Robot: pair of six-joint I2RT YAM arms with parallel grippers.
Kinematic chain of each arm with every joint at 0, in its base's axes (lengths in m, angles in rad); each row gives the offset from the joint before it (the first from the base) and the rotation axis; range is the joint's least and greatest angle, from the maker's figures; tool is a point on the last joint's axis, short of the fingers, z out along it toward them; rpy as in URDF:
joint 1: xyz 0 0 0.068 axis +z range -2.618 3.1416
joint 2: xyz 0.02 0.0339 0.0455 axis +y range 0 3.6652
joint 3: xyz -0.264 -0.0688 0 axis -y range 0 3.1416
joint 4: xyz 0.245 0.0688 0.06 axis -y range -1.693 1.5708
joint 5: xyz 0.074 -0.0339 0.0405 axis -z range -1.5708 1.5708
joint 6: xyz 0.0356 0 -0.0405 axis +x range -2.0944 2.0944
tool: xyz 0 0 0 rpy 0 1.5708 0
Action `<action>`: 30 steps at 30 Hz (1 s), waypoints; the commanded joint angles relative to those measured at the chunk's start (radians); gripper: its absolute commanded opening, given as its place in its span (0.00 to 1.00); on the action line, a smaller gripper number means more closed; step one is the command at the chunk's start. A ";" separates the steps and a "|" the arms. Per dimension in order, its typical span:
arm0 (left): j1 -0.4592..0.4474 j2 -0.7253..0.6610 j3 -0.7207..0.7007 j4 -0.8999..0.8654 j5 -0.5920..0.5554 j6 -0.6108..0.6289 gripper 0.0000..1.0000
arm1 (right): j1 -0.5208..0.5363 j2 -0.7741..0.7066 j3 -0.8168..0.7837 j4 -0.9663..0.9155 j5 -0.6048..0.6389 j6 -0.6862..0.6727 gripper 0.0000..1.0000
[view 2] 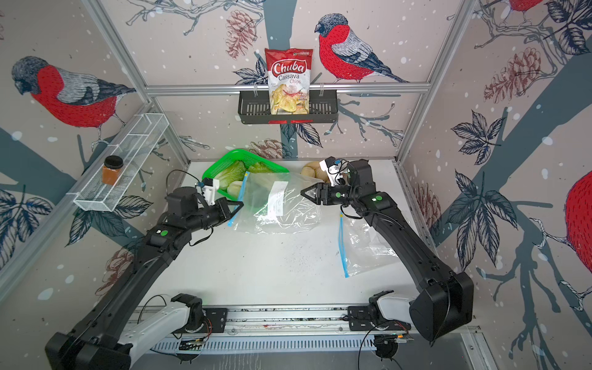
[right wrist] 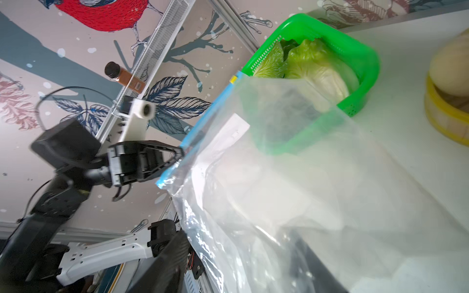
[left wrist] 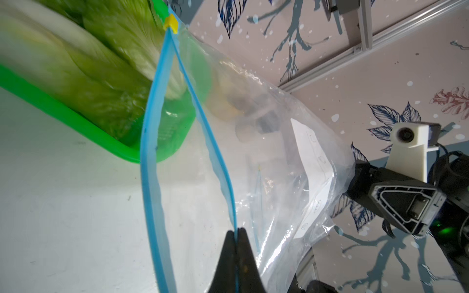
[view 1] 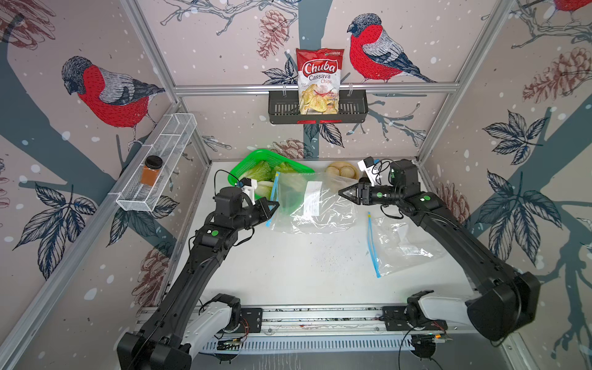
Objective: Put the chinese cabbages into a zipper bag and zip it
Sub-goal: Pick up the zipper food storage bag at the center of the board.
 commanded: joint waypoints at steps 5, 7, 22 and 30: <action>0.001 -0.007 0.285 -0.329 -0.411 0.228 0.00 | 0.034 0.073 0.091 -0.088 0.218 0.006 0.93; 0.002 0.014 0.390 -0.409 -0.492 0.268 0.00 | 0.057 0.078 0.095 -0.052 0.235 0.017 1.00; -0.013 0.071 0.587 -0.625 -0.700 0.338 0.00 | 0.113 0.145 0.019 0.148 0.225 0.190 1.00; -0.157 -0.003 0.189 -0.351 -0.560 0.259 0.00 | 0.161 0.170 -0.075 0.261 0.259 0.262 1.00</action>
